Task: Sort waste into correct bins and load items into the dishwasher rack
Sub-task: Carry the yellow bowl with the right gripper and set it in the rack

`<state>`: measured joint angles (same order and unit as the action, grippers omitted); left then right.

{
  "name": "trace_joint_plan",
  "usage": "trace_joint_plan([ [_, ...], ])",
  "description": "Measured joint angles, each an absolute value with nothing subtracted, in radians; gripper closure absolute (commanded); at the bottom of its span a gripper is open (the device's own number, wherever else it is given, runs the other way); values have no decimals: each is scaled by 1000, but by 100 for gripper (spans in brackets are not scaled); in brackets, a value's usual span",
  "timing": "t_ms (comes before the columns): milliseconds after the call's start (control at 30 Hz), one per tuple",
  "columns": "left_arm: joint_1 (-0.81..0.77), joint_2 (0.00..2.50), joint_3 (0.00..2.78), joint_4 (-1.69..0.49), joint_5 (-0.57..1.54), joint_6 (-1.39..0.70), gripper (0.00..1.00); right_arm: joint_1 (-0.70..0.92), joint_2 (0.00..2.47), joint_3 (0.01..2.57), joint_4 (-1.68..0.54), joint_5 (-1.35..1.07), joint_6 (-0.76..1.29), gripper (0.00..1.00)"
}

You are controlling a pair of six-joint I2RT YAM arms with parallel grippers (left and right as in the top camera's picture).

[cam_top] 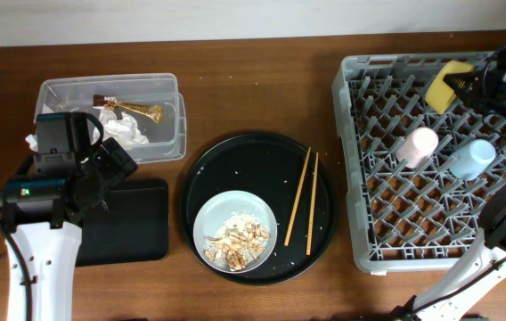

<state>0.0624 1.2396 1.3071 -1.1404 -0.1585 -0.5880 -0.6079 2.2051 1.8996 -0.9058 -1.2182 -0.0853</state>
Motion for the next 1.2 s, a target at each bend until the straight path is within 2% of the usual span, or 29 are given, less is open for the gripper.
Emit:
trace_joint_plan([
  [233,62,1240,1307,-1140,-159,-588,1,-607,2205,1901,-966,-1182,-122,96],
  [400,62,1240,1307,-1140,-159,-588,1,-608,2205,1901,-1026,-1273,-129,96],
  [600,62,1240,1307,-1140,-159,-588,1,-608,2205,1901,-1120,-1260,-127,95],
  [800,62,1240,1307,-1140,-159,-588,1,-614,2204,1902,-1156,-1207,-112,79],
  [933,62,1240,1307,-1140,-159,-588,1,-663,2204,1906,-1188,-1217,-86,75],
  [967,62,1240,1307,-1140,-159,-588,1,-677,2203,1910,-1207,-1219,-82,63],
  [1067,62,1240,1307,-1140,-159,-588,1,-761,2202,1937,-1300,-1165,-75,59],
  [1200,62,1240,1307,-1140,-159,-588,1,-775,2202,2003,-1391,-1019,-73,59],
])
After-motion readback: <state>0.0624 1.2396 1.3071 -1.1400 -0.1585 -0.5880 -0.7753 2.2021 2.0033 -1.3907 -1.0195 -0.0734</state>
